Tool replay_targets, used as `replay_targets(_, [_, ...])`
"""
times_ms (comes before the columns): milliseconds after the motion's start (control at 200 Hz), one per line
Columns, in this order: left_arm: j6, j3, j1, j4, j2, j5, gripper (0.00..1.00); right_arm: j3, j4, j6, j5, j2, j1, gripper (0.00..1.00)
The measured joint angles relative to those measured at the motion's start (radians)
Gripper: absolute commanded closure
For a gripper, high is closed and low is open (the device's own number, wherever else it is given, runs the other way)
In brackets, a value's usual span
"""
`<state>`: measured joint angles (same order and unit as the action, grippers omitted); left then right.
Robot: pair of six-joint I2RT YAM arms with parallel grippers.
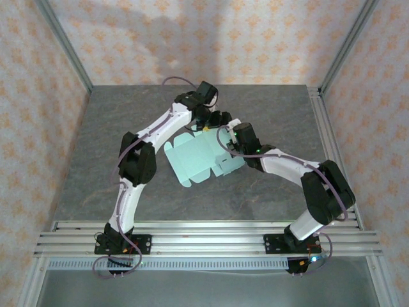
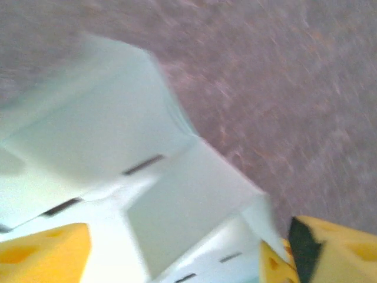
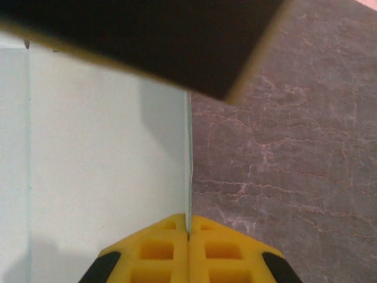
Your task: Fold the paper box
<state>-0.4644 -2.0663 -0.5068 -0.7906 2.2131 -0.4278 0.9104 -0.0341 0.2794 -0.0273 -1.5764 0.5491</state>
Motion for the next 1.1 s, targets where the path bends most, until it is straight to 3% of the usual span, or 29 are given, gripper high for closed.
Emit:
replay_targets(130, [0.018, 0.103, 0.010, 0.033, -0.098, 0.096, 0.00, 0.056, 0.037, -0.026, -0.027, -0.040, 0.000, 1.00])
replay_targets(290, [0.017, 0.296, 0.018, 0.105, -0.267, 0.134, 0.00, 0.138, 0.110, -0.067, -0.042, -0.113, 0.000, 1.00])
replay_targets(410, [0.010, 0.444, 0.055, 0.177, -0.401, 0.149, 0.00, 0.174, 0.177, -0.103, -0.026, -0.171, 0.000, 0.92])
replay_targets(450, [0.008, 0.485, 0.074, 0.197, -0.436, 0.153, 0.00, 0.186, 0.198, -0.116, -0.018, -0.190, 0.000, 0.85])
replay_targets(526, [0.002, 0.551, 0.109, 0.230, -0.483, 0.164, 0.00, 0.196, 0.222, -0.145, 0.004, -0.211, 0.000, 0.54])
replay_targets(611, [-0.003, 0.605, 0.137, 0.254, -0.503, 0.177, 0.00, 0.195, 0.226, -0.161, 0.037, -0.210, -0.002, 0.42])
replay_targets(901, [-0.006, 0.656, 0.140, 0.288, -0.498, 0.167, 0.00, -0.023, 0.048, -0.288, 0.178, -0.059, -0.105, 0.41])
replay_targets(1101, [-0.009, 0.655, 0.140, 0.320, -0.475, 0.123, 0.00, -0.089, -0.026, -0.351, 0.270, -0.043, -0.156, 0.51])
